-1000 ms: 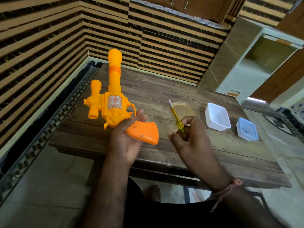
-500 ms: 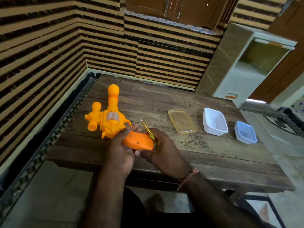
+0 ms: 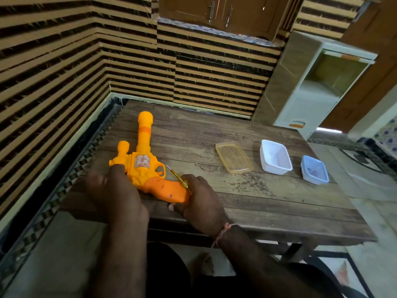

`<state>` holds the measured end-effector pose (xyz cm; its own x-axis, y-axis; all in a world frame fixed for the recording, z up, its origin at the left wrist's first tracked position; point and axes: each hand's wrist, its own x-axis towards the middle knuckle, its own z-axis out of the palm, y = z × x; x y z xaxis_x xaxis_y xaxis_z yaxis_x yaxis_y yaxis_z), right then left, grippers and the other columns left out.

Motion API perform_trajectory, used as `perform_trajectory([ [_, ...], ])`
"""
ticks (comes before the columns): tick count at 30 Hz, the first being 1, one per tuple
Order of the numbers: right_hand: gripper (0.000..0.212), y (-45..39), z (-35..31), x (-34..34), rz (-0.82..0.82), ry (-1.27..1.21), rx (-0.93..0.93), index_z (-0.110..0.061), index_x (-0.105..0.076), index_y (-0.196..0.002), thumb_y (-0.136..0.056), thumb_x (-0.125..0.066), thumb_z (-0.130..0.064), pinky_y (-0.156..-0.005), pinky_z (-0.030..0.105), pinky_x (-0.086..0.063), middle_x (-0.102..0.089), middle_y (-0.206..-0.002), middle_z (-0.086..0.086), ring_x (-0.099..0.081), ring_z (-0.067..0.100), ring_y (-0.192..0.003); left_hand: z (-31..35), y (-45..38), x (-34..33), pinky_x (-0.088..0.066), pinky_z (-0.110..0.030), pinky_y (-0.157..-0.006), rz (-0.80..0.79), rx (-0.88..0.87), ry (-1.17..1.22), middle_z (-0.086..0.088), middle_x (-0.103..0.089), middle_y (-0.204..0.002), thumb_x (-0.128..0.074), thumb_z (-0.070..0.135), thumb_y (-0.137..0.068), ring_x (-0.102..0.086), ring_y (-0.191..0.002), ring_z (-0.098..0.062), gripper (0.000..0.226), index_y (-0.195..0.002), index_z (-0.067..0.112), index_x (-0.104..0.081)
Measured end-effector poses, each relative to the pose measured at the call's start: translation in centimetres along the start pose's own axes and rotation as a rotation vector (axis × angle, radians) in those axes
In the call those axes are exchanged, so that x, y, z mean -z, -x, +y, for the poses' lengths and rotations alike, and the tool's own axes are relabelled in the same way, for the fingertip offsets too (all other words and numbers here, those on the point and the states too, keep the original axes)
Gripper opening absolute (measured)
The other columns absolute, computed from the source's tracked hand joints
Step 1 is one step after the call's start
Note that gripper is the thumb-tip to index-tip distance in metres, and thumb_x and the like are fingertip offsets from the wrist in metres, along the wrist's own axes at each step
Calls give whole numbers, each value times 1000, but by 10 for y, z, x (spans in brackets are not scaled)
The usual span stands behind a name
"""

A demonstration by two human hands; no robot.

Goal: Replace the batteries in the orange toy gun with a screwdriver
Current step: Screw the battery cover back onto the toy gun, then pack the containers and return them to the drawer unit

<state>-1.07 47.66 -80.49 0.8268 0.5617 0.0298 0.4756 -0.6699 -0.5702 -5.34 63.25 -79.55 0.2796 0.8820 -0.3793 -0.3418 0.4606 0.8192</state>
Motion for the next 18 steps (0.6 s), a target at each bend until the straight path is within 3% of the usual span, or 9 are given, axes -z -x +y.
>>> perform_trajectory([
  [4,77,4,4,4,14,-155,-66,-28,-46,-136,-70,-81,-46,-91,32,-49,-53,-122,-2,-54,13,-108,9,31,-8,-55,-30,-85,-39,-194,-130,-1,-64,-128,-59,18,-79,-64,-110,-16,54,-133,13,-57],
  [6,53,9,13,13,101,-205,-122,-24,-53,-126,-80,-70,-44,-82,31,-52,-57,-113,0,-58,13,-98,8,38,-10,-47,-17,-73,-67,-190,-142,1,-60,-128,-59,11,-86,-61,-108,-12,48,-133,15,-56],
  [9,21,16,37,32,190,-164,-186,-12,-59,-107,-90,-50,-23,-77,30,-44,-59,-101,10,-55,21,-87,1,43,-10,-43,-14,-71,-107,-232,-213,-1,-62,-128,-60,8,-89,-61,-109,-13,41,-130,15,-59],
  [13,36,18,62,56,171,-64,-266,-9,-63,-113,-81,-46,-12,-88,28,-44,-57,-112,16,-59,33,-99,-10,61,-18,-43,-10,-73,-196,-284,-288,-2,-66,-121,-60,6,-90,-63,-106,-11,34,-124,15,-63],
  [18,39,-5,54,55,214,171,-242,-15,-60,-122,-85,-50,-7,-93,39,-47,-57,-116,12,-56,32,-107,-24,93,-37,-40,1,-70,-353,-374,-373,-1,-64,-110,-58,-3,-89,-57,-87,11,32,-119,9,-63],
])
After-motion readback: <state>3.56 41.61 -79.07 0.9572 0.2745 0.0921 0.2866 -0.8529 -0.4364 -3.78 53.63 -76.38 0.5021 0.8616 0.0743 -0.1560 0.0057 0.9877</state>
